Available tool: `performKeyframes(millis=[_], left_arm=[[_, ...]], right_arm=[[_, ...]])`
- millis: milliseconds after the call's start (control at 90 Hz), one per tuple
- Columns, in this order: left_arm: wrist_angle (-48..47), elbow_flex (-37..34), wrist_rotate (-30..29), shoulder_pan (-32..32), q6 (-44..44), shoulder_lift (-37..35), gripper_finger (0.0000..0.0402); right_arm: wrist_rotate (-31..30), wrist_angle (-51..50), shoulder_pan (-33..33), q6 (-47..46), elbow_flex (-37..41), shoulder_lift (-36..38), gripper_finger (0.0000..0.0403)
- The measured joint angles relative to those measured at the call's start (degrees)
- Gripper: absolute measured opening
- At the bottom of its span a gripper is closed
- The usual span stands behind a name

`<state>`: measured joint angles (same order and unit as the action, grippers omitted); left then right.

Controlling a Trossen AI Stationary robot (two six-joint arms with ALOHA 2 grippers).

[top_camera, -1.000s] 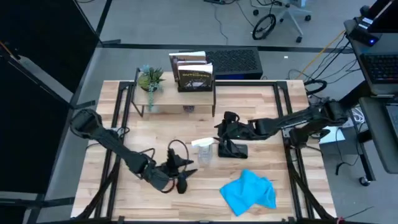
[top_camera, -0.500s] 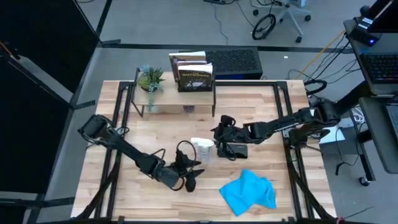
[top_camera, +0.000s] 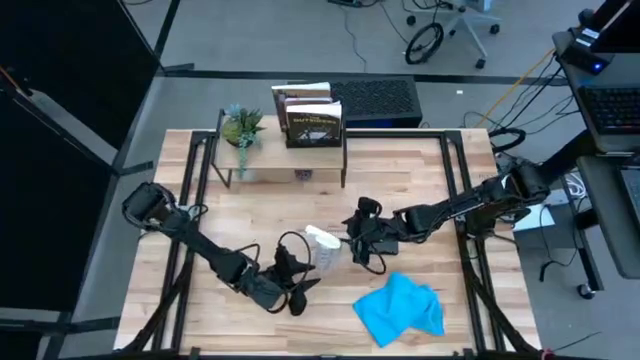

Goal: Apply microfiber cloth
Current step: Spray the back of the black cellphone using the transparent spray bottle

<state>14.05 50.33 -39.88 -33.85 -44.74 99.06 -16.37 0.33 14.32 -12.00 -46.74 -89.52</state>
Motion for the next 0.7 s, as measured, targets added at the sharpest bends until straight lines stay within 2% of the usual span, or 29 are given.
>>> performKeyframes(millis=[122, 444, 611, 700], left_arm=[[-0.78, -0.11, 0.36, -1.19, 0.01, -1.82, 0.0178], [-1.36, -0.09, 0.19, -1.12, 0.04, -2.46, 0.0178], [-4.80, -0.06, 9.11, -1.31, -2.03, -4.20, 0.0178], [-10.43, 0.02, 10.14, -1.40, -3.94, -6.35, 0.0178]], right_arm=[[1.73, -0.78, 0.50, -2.42, 0.00, -0.10, 0.0215], [1.28, -3.64, 0.72, -2.27, 0.10, -0.28, 0.0215], [0.82, -9.46, 0.97, -2.28, 0.07, 0.08, 0.0215], [0.60, -12.86, 0.95, -2.55, 0.04, 0.13, 0.0215]])
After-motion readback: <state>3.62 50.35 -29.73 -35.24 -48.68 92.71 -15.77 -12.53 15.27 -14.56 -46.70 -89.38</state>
